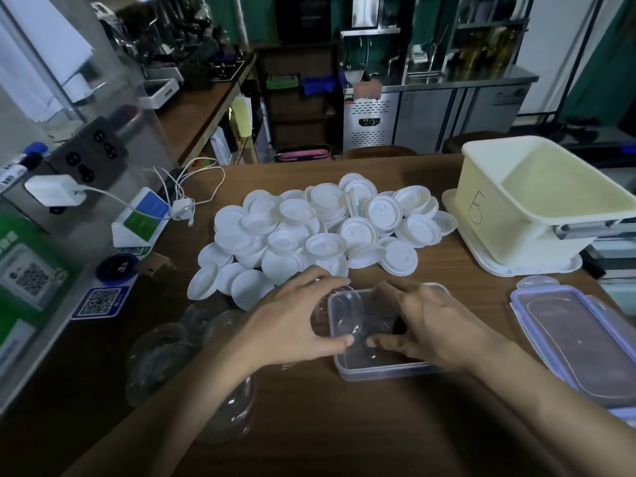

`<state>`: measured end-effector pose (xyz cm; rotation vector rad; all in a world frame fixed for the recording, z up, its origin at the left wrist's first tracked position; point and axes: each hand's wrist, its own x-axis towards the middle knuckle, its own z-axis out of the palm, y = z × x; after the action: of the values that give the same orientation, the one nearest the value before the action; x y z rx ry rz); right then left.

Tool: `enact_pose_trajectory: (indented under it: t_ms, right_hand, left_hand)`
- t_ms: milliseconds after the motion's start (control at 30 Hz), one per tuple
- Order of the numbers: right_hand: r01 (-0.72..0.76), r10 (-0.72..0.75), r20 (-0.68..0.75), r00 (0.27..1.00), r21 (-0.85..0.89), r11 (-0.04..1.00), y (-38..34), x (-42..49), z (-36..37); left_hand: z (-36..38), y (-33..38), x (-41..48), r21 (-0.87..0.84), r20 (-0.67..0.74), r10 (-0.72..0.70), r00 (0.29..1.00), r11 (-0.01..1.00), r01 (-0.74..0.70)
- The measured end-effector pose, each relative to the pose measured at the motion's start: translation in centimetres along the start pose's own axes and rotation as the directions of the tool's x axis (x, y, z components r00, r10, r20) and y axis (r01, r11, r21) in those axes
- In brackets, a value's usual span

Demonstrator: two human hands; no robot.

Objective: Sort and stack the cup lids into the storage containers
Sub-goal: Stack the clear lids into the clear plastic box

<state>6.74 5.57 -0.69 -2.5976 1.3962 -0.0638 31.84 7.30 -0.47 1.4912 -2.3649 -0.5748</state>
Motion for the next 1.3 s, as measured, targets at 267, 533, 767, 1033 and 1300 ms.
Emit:
enact_pose_trajectory:
  t_ms: [267, 533, 767, 1033, 1300]
  right_hand:
    - [-0.03, 0.048, -0.131, 0.99, 0.132, 0.991, 3.1, -3.1, -0.8]
    - [-0.041, 0.075, -0.171, 0.982, 0.194, 0.98, 3.6, -4.1, -1.2]
    - [-0.056, 0.096, -0.163, 0.982, 0.231, 0.971, 3.7, -4.5, -1.0]
    - [-0.025, 0.068, -0.179, 0.982, 0.23, 0.973, 1.8, -3.4, -0.6]
    - [0.132, -0.102, -0.148, 0.984, 0.214, 0.968, -4.7, 1.1, 0.6]
  left_hand:
    - [2.2, 2.3, 3.4, -0.061, 0.071, 0.054, 0.996, 0.997, -0.049]
    - [3.3, 2.7, 4.7, 0.023, 0.181, 0.052, 0.982, 0.998, -0.057]
    - [4.8, 1.9, 5.2, 0.105, 0.258, 0.036, 0.966, 0.992, -0.065]
    - [3.1, 0.4, 3.9, -0.019, 0.164, 0.066, 0.984, 0.998, -0.064]
    - [-1.1, -6.1, -2.6, -0.098, -0.04, -0.084, 0.996, 0.992, 0.08]
